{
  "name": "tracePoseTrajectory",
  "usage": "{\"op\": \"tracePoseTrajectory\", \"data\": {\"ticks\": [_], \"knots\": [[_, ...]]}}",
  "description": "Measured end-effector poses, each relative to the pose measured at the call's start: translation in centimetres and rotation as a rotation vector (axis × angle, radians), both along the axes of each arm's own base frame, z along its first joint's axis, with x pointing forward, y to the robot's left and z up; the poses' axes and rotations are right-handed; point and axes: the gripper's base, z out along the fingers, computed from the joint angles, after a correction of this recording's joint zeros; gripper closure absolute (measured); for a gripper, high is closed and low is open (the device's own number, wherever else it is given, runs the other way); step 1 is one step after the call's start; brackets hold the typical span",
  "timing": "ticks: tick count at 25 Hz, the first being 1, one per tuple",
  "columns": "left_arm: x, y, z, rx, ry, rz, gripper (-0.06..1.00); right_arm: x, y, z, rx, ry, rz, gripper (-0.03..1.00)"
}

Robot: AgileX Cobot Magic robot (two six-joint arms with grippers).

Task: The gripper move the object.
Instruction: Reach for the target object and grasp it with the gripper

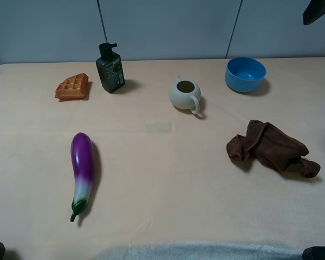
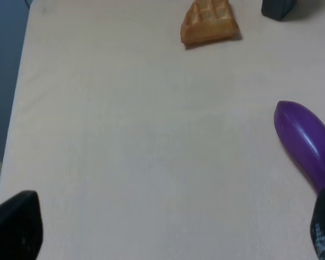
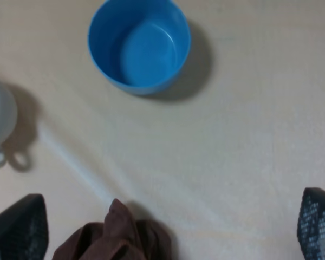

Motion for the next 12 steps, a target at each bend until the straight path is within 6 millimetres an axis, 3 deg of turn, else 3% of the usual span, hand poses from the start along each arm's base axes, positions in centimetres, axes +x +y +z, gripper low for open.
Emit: {"op": "tracePoseTrajectory", "data": {"ticks": [12], "knots": [[0.0, 0.0, 0.0, 0.000, 0.000, 0.000, -0.05, 6.4, 0.7, -3.5, -0.024, 0.108, 0.021, 0.28]]}}
